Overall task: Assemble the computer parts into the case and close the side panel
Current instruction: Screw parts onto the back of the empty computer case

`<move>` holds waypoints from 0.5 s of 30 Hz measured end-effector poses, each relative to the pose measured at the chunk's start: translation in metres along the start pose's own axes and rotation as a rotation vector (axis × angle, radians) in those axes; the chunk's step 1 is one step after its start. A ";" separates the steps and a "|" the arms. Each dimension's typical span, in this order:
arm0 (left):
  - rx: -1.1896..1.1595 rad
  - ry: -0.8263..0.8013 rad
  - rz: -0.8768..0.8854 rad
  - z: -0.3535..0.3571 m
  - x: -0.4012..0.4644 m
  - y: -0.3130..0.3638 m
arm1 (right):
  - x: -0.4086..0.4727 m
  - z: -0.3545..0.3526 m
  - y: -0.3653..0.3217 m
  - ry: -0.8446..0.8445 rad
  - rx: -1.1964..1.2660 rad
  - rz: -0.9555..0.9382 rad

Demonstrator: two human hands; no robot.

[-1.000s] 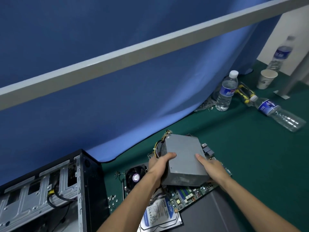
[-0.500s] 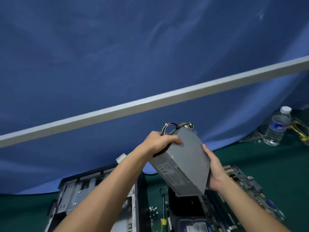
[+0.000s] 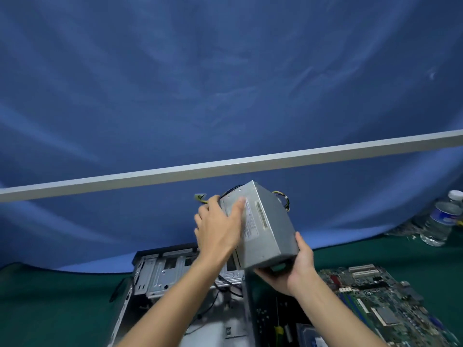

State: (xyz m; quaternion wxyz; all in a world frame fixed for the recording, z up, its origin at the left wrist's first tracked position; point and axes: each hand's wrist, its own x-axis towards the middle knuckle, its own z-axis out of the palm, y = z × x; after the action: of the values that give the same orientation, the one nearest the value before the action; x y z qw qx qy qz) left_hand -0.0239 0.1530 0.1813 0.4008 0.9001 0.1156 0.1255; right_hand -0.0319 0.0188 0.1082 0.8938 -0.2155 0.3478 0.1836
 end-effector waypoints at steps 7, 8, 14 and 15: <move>-0.412 -0.243 -0.337 -0.057 -0.004 -0.042 | -0.023 0.033 0.073 0.002 -0.199 0.001; -0.381 -0.261 -0.336 -0.067 -0.003 -0.052 | -0.025 0.032 0.080 -0.016 -0.271 -0.003; -0.734 -0.488 -0.597 -0.119 0.013 -0.113 | -0.053 0.027 0.095 -0.027 -1.126 -0.076; -0.758 -0.551 -0.613 -0.127 0.013 -0.122 | -0.059 0.032 0.093 0.017 -1.236 -0.132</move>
State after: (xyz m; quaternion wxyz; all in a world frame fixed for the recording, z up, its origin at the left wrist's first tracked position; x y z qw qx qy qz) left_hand -0.0655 0.3245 0.1741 0.7298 0.6179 0.2100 -0.2037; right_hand -0.1000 0.1026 0.1468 0.6103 -0.7158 0.1704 0.2936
